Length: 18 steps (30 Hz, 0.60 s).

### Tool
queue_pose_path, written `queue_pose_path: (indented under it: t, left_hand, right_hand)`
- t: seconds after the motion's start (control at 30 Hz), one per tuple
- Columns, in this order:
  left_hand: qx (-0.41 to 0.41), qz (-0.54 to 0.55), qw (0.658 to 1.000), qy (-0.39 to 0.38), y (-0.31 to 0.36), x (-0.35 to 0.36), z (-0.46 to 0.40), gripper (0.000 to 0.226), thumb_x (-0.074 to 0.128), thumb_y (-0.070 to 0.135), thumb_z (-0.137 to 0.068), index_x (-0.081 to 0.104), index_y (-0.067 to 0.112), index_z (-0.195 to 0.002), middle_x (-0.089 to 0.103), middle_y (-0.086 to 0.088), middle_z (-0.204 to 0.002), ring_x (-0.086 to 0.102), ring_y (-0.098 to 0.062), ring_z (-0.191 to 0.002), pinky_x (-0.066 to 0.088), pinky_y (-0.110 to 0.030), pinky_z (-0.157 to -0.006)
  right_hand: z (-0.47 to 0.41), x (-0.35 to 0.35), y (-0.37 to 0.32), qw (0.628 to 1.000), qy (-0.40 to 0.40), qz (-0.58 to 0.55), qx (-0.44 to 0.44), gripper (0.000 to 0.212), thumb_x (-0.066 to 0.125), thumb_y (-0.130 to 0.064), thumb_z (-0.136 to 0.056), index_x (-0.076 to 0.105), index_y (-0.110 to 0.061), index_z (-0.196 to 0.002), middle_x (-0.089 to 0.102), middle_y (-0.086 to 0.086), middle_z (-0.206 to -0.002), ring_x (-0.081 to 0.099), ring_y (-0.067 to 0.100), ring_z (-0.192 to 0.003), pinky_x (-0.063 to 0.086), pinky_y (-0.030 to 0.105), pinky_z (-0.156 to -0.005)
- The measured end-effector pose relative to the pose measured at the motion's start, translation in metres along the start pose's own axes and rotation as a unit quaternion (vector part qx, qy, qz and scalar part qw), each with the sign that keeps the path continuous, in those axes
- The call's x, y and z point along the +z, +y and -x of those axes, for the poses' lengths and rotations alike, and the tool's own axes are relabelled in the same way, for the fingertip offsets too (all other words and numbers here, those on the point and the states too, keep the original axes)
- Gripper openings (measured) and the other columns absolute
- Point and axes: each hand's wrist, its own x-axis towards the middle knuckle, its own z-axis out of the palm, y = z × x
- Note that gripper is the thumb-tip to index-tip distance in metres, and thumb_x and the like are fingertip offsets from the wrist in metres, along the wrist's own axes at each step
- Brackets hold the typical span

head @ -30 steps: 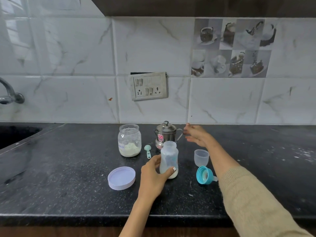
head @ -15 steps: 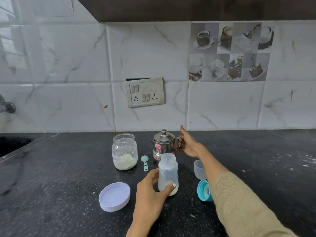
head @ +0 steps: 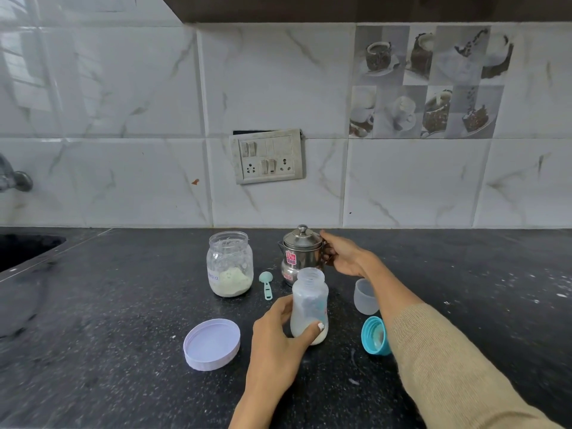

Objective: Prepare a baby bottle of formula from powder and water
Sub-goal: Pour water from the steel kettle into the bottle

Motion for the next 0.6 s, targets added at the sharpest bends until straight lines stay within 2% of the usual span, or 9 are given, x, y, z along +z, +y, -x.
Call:
queue_pose_path:
  t: [0.17,0.27,0.47,0.6]
  left_hand:
    - [0.002,-0.003,1.000,0.000,0.0011,-0.0002,0.0004,0.053,0.077,0.030,-0.073,0.053,0.031,-0.120,0.055,0.023,-0.109,0.052,0.005,-0.102,0.037,-0.008,-0.079]
    - [0.003,-0.003,1.000,0.002,0.0026,0.0000,0.0005,0.055,0.077,0.030,-0.074,0.052,0.029,-0.122,0.053,0.023,-0.108,0.050,0.007,-0.099,0.037,-0.007,-0.077]
    - [0.001,0.000,1.000,0.001,0.0017,0.0001,0.0009,0.057,0.077,0.028,-0.073,0.052,0.027,-0.124,0.058,0.017,-0.119,0.051,0.005,-0.104,0.039,-0.015,-0.089]
    - [0.003,0.007,1.000,-0.001,0.0000,0.0006,0.0007,0.055,0.077,0.028,-0.073,0.053,0.028,-0.122,0.060,0.017,-0.119,0.053,0.004,-0.106,0.040,-0.015,-0.090]
  right_hand:
    - [0.0022,0.0020,-0.0002,0.999,0.001,-0.038,0.002,0.025,0.047,-0.027,-0.098,0.059,-0.011,-0.083,0.055,0.004,-0.070,0.047,0.011,-0.062,0.039,0.021,-0.059]
    - [0.0050,0.0054,-0.0007,0.998,0.015,-0.067,0.001,0.025,0.048,-0.024,-0.098,0.058,-0.010,-0.080,0.056,0.003,-0.067,0.048,0.011,-0.059,0.039,0.021,-0.055]
    - [0.0042,0.0096,-0.0011,0.992,0.044,-0.115,0.000,0.023,0.049,-0.020,-0.098,0.059,-0.009,-0.080,0.057,0.006,-0.073,0.051,0.014,-0.065,0.043,0.025,-0.060]
    - [-0.0002,0.0060,0.0007,0.989,0.073,-0.127,-0.004,0.022,0.052,-0.020,-0.096,0.058,-0.011,-0.077,0.047,0.003,-0.070,0.037,0.011,-0.059,0.035,0.024,-0.058]
